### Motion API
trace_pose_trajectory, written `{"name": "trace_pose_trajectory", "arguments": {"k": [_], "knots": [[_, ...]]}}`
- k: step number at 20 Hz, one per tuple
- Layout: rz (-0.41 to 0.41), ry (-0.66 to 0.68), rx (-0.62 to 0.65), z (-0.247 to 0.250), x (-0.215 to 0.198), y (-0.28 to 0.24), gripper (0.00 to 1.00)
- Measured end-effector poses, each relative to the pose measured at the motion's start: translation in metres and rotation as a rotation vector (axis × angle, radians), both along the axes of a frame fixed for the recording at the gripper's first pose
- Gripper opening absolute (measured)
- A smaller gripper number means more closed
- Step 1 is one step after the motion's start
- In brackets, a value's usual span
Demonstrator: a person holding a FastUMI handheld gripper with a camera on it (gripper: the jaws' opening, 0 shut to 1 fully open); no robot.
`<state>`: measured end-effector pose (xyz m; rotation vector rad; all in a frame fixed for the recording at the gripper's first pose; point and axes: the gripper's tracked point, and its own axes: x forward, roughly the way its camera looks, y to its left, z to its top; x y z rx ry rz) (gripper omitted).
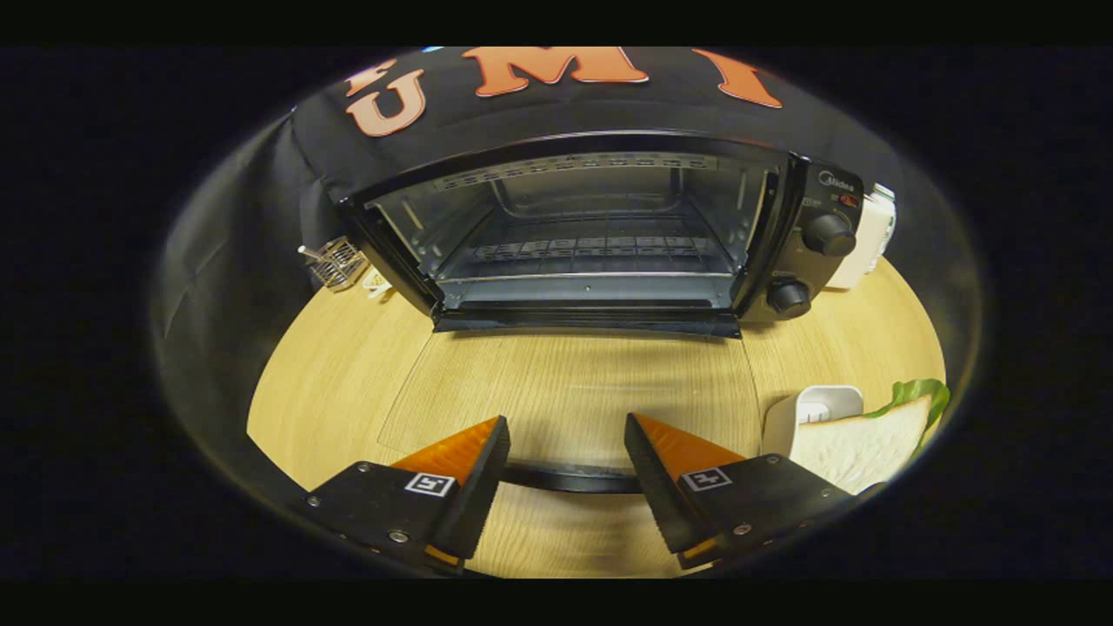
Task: Open the toaster oven, put the food inside, and close the toaster oven door.
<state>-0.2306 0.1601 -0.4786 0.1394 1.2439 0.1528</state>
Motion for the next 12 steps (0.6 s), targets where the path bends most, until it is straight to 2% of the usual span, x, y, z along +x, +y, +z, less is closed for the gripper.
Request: {"name": "trace_pose_trajectory", "arguments": {"k": [5, 8, 10, 12], "knots": [[-0.089, 0.023, 0.049, 0.023, -0.003, -0.015, 0.81], [-0.09, -0.026, 0.018, 0.049, -0.001, -0.045, 0.82], [-0.099, -0.062, -0.003, 0.068, 0.005, -0.064, 0.89], [-0.12, -0.1, -0.017, 0.086, 0.013, -0.084, 0.92]]}}
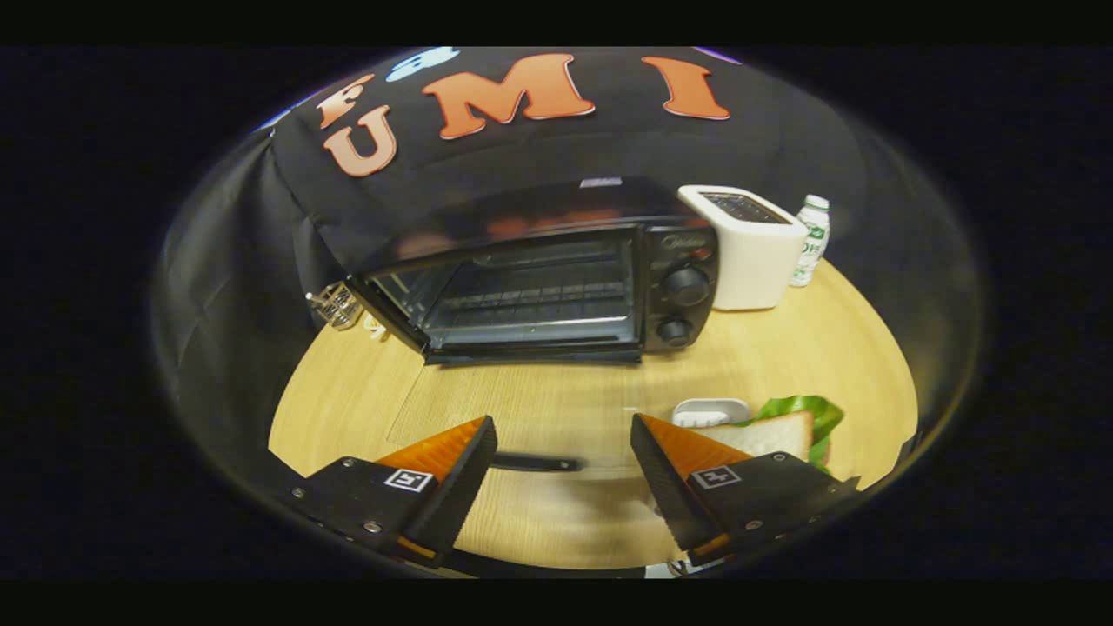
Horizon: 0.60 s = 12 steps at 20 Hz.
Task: Open the toaster oven, put the food inside, and close the toaster oven door.
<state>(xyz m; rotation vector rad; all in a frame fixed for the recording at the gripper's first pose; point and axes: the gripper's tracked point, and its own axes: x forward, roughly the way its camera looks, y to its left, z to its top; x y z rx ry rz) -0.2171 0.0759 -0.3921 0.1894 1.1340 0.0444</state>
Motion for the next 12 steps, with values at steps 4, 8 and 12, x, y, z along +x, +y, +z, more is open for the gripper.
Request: {"name": "trace_pose_trajectory", "arguments": {"k": [4, 8, 12], "knots": [[-0.043, -0.02, -0.086, 0.018, 0.003, -0.066, 0.98], [-0.004, -0.058, -0.199, 0.025, 0.006, -0.123, 0.98], [-0.041, 0.053, -0.211, -0.003, -0.02, -0.161, 0.99]]}}
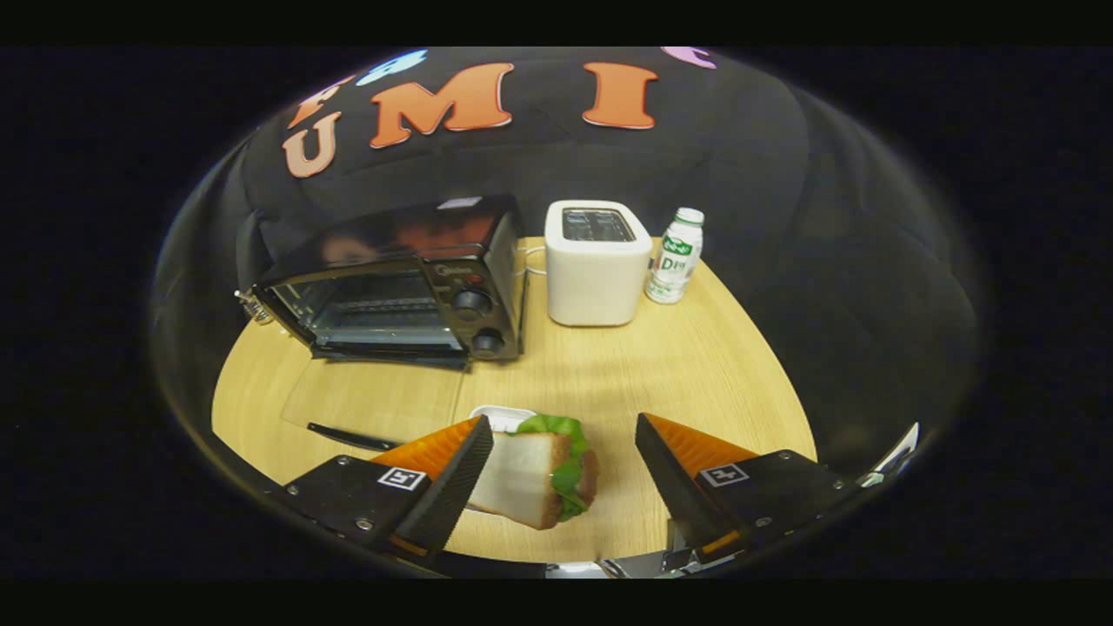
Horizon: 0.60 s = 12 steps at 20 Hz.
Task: Open the toaster oven, put the food inside, and close the toaster oven door.
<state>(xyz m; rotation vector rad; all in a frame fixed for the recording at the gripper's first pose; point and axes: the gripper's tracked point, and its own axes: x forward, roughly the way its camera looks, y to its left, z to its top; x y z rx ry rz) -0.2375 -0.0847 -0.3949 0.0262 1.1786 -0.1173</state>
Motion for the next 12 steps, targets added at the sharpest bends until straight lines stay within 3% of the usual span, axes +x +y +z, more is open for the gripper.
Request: {"name": "trace_pose_trajectory", "arguments": {"k": [4, 12], "knots": [[-0.029, 0.101, 0.068, -0.031, -0.025, -0.005, 0.98], [-0.169, 0.197, 0.354, -0.058, -0.041, 0.021, 0.94]]}}
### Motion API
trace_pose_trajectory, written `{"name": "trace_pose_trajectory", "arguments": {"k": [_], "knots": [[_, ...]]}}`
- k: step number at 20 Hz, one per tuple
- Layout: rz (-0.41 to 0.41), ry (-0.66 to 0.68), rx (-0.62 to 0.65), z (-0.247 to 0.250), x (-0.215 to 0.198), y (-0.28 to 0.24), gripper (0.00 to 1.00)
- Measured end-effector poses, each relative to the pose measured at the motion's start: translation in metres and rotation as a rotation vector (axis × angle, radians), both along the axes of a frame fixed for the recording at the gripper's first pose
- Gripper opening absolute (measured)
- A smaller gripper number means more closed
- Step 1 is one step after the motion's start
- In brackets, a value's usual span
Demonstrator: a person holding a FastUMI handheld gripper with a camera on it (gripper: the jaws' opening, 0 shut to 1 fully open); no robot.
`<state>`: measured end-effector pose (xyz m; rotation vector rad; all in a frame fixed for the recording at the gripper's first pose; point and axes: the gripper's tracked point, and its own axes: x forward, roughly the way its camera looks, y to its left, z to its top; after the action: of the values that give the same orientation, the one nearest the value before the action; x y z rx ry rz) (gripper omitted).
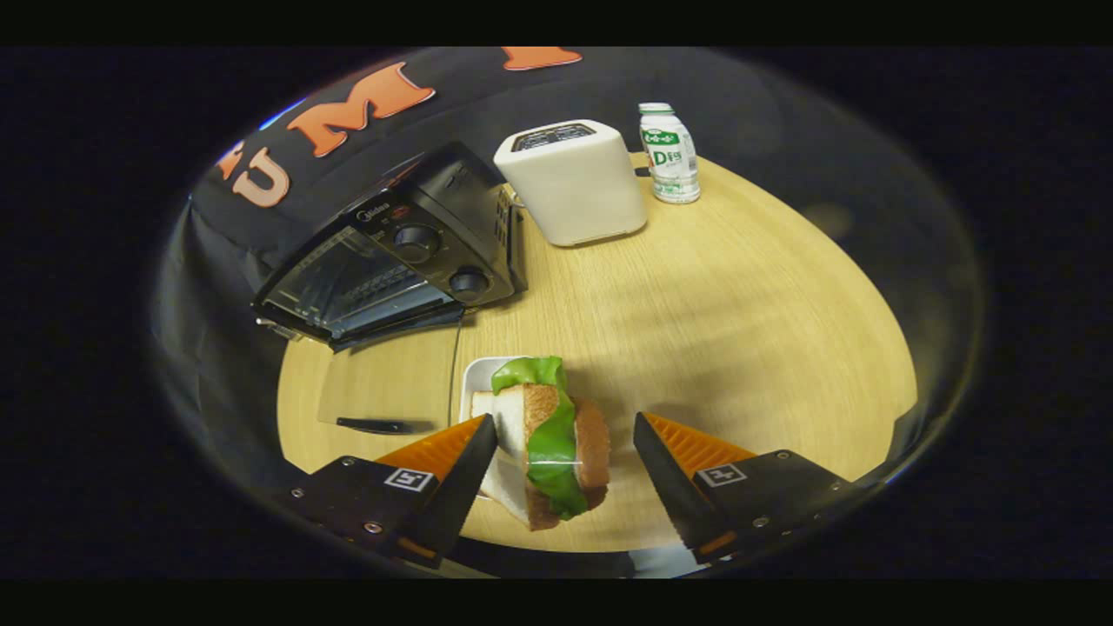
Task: Open the toaster oven, put the food inside, and close the toaster oven door.
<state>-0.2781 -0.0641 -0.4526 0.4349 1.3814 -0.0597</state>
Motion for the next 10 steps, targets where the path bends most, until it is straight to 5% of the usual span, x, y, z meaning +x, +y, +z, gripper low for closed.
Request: {"name": "trace_pose_trajectory", "arguments": {"k": [6, 10], "knots": [[-0.07, 0.017, 0.118, 0.008, 0.006, 0.004, 0.49], [-0.025, -0.005, 0.102, 0.018, 0.013, 0.002, 0.36]]}}
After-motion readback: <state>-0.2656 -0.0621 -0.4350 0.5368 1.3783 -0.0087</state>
